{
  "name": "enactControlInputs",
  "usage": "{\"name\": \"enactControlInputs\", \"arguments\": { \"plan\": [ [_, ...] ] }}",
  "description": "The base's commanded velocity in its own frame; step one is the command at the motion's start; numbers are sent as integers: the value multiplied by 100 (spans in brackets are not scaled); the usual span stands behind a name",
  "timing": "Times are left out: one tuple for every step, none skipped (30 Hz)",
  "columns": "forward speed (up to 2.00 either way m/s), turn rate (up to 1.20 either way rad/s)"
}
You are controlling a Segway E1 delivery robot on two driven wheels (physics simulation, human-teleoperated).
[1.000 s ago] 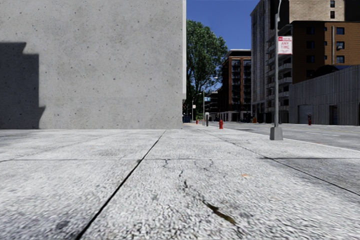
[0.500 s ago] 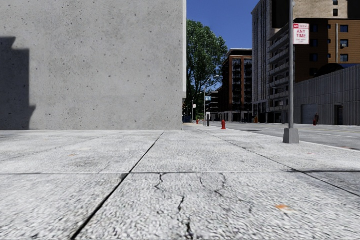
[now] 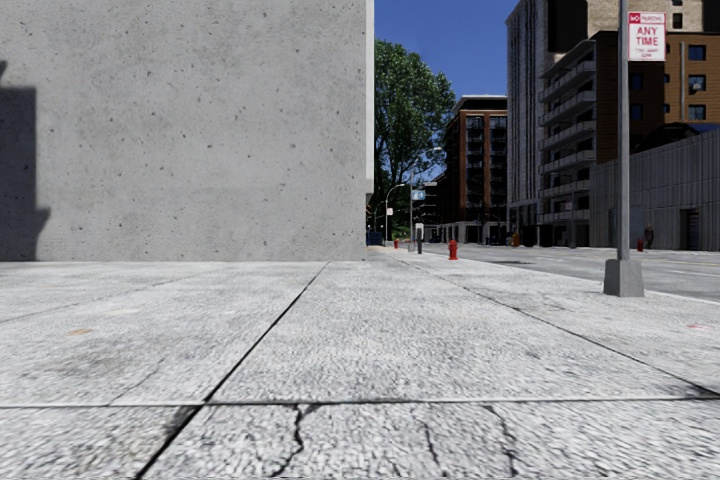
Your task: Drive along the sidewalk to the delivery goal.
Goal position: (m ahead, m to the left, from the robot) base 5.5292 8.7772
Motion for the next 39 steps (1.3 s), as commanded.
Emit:
{"name": "enactControlInputs", "arguments": {
  "plan": [
    [200, 0],
    [200, 0],
    [200, 0],
    [200, 0],
    [200, 0],
    [200, 0],
    [200, 0],
    [200, 0],
    [200, 0],
    [200, 0],
    [200, 0],
    [200, 0],
    [200, 0],
    [200, 0],
    [200, 0],
    [200, 0],
    [200, 0],
    [200, 0],
    [200, 0],
    [200, 0],
    [200, 0],
    [200, 0],
    [200, 0],
    [200, 0],
    [200, 0],
    [200, 0],
    [200, 0],
    [200, 0],
    [200, 0],
    [200, 0],
    [200, 0],
    [200, 0],
    [200, 0],
    [200, 0],
    [200, 0],
    [200, 0],
    [200, 0],
    [200, 0],
    [200, 0]
  ]
}}
